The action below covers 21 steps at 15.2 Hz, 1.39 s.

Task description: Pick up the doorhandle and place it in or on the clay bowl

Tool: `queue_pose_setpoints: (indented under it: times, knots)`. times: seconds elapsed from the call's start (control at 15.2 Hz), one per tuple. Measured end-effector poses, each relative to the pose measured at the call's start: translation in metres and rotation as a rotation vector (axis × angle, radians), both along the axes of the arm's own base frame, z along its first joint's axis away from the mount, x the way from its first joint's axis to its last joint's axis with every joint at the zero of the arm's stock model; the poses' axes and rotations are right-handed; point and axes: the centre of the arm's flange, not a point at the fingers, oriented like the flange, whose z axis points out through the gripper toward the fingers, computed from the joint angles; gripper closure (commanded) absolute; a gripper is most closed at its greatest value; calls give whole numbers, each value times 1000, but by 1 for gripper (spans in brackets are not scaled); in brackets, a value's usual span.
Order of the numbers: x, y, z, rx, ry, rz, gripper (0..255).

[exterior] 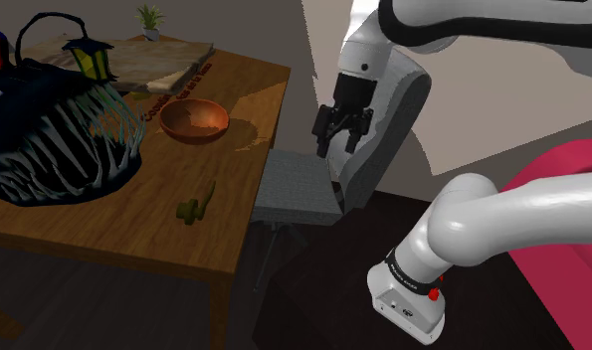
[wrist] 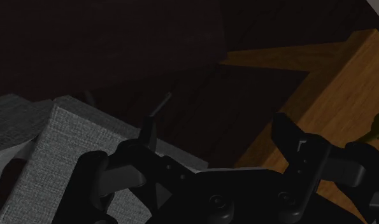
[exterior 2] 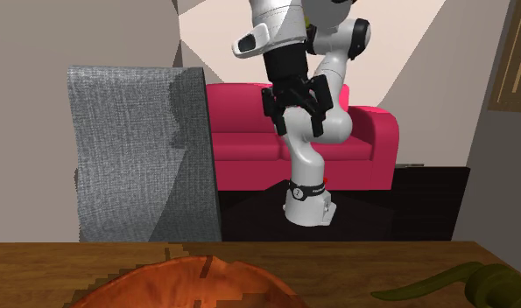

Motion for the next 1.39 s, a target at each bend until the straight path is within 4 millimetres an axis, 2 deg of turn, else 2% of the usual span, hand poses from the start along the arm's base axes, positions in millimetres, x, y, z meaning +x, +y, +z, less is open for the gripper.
queue_pose_setpoints:
  times: [0.79,1.39]
  knots:
    - [16,145,-34,11,-162,-45,0]
    - [39,254,-60,19,-285,-78,0]
